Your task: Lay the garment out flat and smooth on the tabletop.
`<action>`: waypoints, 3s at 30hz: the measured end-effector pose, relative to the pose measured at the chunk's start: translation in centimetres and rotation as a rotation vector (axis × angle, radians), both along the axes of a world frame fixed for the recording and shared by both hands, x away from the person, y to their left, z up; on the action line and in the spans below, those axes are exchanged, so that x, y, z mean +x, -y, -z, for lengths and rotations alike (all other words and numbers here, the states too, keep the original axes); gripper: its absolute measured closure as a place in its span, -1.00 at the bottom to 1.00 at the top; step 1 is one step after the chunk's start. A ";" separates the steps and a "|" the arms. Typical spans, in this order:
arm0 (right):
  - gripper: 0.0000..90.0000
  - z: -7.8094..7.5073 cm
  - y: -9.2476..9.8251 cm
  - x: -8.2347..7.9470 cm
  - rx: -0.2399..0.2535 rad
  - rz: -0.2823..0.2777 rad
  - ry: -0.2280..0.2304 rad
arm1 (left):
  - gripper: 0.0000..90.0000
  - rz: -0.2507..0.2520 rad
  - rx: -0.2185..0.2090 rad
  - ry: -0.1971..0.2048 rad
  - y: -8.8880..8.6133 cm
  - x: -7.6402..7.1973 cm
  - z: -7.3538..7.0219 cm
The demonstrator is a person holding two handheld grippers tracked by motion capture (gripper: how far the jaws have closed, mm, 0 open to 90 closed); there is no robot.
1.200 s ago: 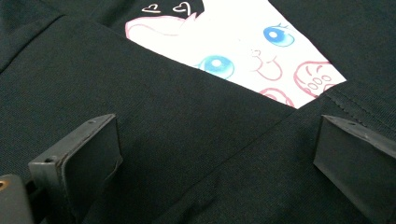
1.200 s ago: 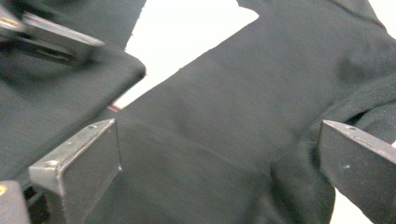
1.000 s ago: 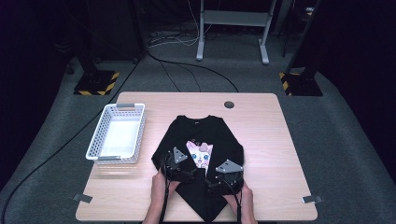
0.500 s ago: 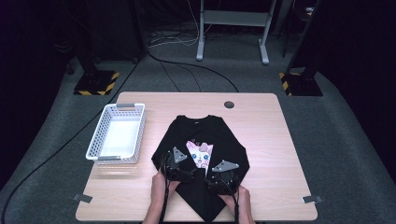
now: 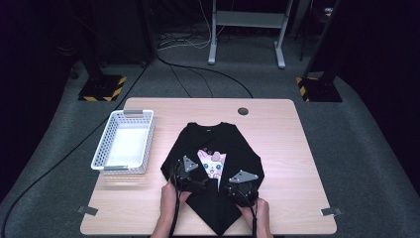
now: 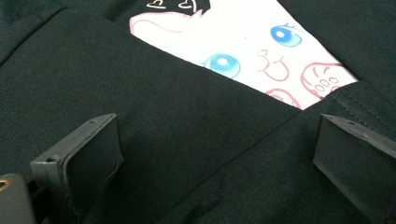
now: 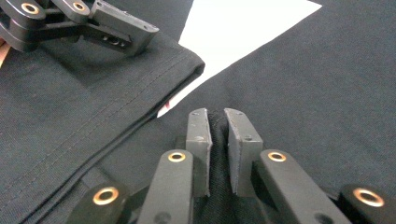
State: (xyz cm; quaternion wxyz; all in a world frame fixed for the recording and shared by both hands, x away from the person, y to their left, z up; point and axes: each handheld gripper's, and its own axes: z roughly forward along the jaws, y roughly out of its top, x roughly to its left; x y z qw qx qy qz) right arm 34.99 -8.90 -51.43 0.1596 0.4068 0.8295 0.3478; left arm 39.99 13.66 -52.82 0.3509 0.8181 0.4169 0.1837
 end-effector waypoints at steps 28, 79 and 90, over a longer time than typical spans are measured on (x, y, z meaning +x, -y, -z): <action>0.82 -2.8 2.0 -1.2 0.047 0.020 0.062 | -0.99 -0.026 -0.007 -0.006 0.0 0.9 0.0; 0.81 -2.6 6.7 -5.3 0.068 0.089 0.075 | -0.98 -0.026 -0.008 -0.007 0.0 0.9 0.0; 0.81 -2.4 7.6 -6.1 0.068 0.108 0.074 | -0.98 -0.026 -0.008 -0.007 0.0 0.9 0.0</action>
